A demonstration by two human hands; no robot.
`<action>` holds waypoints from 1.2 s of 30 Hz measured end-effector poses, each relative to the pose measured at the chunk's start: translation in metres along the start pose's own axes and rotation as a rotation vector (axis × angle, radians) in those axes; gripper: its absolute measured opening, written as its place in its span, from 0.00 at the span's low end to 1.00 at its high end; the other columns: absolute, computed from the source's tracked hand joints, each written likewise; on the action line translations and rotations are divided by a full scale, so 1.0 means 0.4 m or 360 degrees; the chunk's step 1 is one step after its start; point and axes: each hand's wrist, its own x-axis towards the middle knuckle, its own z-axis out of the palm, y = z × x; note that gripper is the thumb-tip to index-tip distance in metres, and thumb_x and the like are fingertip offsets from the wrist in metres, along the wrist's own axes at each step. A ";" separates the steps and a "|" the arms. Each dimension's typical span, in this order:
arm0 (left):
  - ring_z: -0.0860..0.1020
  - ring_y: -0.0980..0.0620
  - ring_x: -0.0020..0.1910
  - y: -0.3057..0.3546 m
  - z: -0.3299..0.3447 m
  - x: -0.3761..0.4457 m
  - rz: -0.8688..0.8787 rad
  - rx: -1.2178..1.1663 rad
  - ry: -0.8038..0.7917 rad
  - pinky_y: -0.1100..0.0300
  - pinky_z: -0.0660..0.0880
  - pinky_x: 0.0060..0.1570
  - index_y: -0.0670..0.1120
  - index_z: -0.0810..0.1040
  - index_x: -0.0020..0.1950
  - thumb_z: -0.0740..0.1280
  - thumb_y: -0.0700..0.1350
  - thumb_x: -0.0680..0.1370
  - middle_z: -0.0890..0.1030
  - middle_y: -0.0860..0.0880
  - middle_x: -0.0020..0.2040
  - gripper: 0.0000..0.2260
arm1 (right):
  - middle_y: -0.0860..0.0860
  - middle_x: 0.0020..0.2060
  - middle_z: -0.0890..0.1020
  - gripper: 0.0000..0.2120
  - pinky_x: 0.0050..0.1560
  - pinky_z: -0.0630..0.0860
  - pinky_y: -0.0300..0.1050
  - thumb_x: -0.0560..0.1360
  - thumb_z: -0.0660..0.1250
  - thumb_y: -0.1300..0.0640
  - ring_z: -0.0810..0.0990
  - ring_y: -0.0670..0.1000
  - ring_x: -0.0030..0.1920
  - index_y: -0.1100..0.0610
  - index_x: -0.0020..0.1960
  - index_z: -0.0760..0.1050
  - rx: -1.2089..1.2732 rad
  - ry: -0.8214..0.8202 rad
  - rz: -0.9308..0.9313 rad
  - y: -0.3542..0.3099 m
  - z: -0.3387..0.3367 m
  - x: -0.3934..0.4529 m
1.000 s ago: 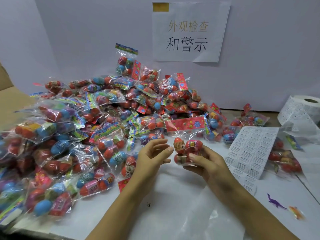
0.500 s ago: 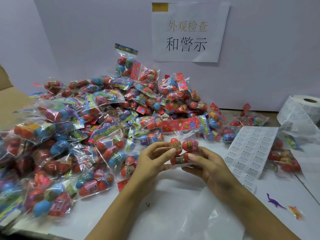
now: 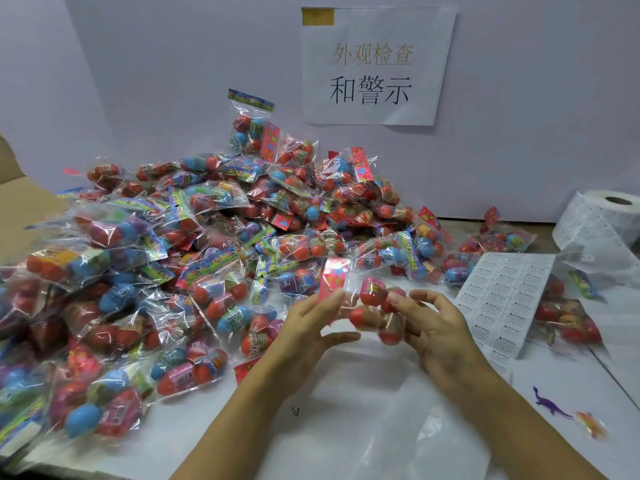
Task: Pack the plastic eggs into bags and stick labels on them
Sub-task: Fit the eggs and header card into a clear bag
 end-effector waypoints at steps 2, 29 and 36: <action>0.78 0.34 0.65 0.004 0.001 0.000 -0.0100 -0.0141 0.0032 0.39 0.75 0.66 0.36 0.82 0.61 0.71 0.67 0.69 0.80 0.33 0.63 0.37 | 0.60 0.42 0.85 0.26 0.29 0.77 0.43 0.58 0.81 0.52 0.82 0.55 0.33 0.59 0.51 0.76 -0.0055 0.0010 -0.0053 0.000 -0.006 0.006; 0.85 0.40 0.52 -0.006 -0.001 0.000 -0.0124 0.0090 0.0020 0.48 0.83 0.50 0.44 0.85 0.52 0.76 0.50 0.75 0.84 0.37 0.55 0.11 | 0.58 0.40 0.84 0.19 0.33 0.78 0.44 0.68 0.74 0.44 0.80 0.53 0.34 0.57 0.50 0.86 -0.0445 -0.0355 -0.0152 -0.006 0.006 -0.030; 0.83 0.47 0.47 -0.009 -0.006 0.003 -0.0068 0.0127 0.0088 0.56 0.81 0.42 0.44 0.85 0.46 0.74 0.42 0.76 0.83 0.42 0.46 0.02 | 0.59 0.43 0.86 0.18 0.39 0.81 0.47 0.67 0.75 0.44 0.84 0.56 0.39 0.57 0.49 0.86 -0.0480 -0.0362 -0.0125 -0.008 0.007 -0.035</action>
